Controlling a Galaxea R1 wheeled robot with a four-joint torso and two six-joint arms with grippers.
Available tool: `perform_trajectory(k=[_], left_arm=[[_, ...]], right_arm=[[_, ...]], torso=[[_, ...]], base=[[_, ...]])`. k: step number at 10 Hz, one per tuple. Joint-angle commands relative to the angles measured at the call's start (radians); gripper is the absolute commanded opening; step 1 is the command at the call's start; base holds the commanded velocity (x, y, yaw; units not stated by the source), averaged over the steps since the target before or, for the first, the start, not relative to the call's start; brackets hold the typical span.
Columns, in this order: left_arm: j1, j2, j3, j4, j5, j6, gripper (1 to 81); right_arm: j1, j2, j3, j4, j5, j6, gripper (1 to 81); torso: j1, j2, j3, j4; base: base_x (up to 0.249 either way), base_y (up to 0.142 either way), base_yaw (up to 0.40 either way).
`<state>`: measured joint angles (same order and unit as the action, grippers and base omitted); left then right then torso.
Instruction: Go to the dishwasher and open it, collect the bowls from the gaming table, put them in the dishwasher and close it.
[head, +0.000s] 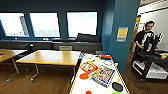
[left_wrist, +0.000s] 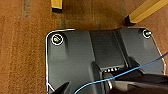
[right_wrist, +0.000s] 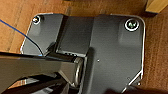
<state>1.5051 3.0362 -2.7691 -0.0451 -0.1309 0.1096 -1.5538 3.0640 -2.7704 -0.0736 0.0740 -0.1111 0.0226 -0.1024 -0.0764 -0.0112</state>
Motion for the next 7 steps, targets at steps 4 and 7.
perform_trajectory(k=[4, 7], left_arm=[[-0.042, -0.012, 0.003, -0.002, 0.048, 0.007, 81.1], [-0.042, -0.009, 0.013, 0.004, 0.048, 0.006, 81.1]], right_arm=[[0.036, -0.138, 0.207, 0.009, -0.037, 0.011, 81.1], [0.037, -0.459, 0.686, 0.037, 0.044, 0.036, 81.1]], torso=[[-0.001, 0.000, 0.000, 0.000], [-0.001, 0.000, 0.000, 0.000]], base=[[0.000, 0.000, 0.000], [0.000, 0.000, 0.000]])
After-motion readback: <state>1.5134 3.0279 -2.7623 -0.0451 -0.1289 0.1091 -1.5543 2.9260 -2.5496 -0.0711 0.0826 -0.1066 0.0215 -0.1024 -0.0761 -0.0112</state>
